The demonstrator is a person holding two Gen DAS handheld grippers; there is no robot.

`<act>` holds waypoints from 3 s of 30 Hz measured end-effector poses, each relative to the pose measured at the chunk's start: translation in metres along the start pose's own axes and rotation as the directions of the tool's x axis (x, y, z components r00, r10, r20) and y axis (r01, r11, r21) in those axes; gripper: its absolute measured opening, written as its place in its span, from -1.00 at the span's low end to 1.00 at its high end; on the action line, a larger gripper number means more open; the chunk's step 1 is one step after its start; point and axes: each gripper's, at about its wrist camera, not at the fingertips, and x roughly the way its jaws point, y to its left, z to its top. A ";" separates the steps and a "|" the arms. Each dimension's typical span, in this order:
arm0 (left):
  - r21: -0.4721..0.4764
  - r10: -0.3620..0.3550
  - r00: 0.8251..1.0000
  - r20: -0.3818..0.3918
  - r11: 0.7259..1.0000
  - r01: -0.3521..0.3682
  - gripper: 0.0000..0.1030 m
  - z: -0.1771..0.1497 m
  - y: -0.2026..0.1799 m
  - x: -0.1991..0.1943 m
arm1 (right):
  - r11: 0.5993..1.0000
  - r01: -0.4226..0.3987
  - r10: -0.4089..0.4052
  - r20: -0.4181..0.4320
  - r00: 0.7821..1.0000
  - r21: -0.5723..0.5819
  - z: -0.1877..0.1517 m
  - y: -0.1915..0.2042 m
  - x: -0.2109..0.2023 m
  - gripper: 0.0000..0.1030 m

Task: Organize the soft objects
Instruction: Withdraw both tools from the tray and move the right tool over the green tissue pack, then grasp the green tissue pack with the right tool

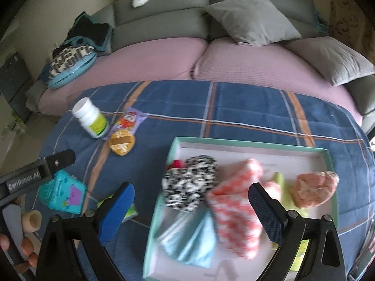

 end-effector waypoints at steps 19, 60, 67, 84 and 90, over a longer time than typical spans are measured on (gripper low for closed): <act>-0.099 0.034 0.999 0.000 0.995 -0.033 0.70 0.012 0.087 -0.002 | 0.981 -0.138 0.124 -0.105 0.987 -0.134 -0.020 0.087 0.031 0.93; -0.178 -0.155 0.959 -0.237 0.977 0.114 0.70 0.035 0.154 0.082 | 0.951 -0.193 0.124 -0.272 0.954 -0.242 -0.049 0.111 0.093 0.59; -0.125 -0.165 0.960 -0.224 0.982 0.140 0.70 0.048 0.135 0.078 | 0.953 -0.203 0.137 -0.276 0.951 -0.226 -0.046 0.111 0.099 0.39; -0.021 -0.194 0.952 -0.236 0.981 0.195 0.70 0.061 0.064 0.078 | 0.967 -0.223 0.199 -0.183 0.963 -0.121 -0.027 0.092 0.082 0.36; -0.023 -0.196 0.955 -0.225 0.980 0.196 0.70 0.064 0.054 0.076 | 0.978 -0.188 0.176 -0.127 0.976 -0.092 -0.015 0.075 0.066 0.36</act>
